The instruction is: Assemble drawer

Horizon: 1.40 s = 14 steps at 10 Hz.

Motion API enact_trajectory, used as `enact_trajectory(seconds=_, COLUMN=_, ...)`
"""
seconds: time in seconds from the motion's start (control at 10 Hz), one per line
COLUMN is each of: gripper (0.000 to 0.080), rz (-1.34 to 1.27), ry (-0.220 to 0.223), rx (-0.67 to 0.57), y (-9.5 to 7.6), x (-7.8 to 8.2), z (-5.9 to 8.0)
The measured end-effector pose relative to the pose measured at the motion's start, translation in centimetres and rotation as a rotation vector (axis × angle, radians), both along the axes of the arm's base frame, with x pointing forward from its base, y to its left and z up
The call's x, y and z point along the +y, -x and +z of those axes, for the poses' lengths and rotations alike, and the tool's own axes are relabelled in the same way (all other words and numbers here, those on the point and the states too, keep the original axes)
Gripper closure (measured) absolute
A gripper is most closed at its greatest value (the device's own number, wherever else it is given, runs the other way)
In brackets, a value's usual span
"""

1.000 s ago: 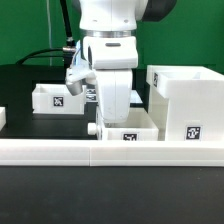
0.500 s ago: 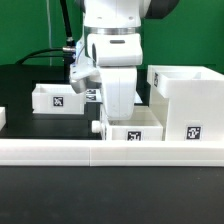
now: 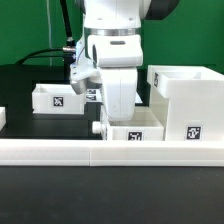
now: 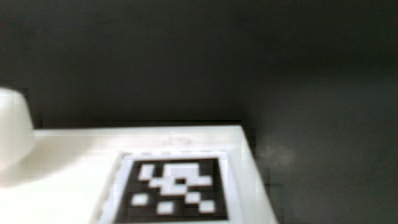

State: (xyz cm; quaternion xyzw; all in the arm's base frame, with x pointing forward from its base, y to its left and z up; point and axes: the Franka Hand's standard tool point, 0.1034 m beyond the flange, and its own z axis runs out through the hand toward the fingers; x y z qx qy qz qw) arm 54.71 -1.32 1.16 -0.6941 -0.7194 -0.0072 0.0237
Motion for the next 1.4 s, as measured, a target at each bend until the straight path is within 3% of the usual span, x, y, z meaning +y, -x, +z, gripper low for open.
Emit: enact_trajectory(seconds=1.4, gripper=0.0757, rz=-0.033, ry=-0.006, rx=-0.021, y=0.0, x=2.0, z=-0.3)
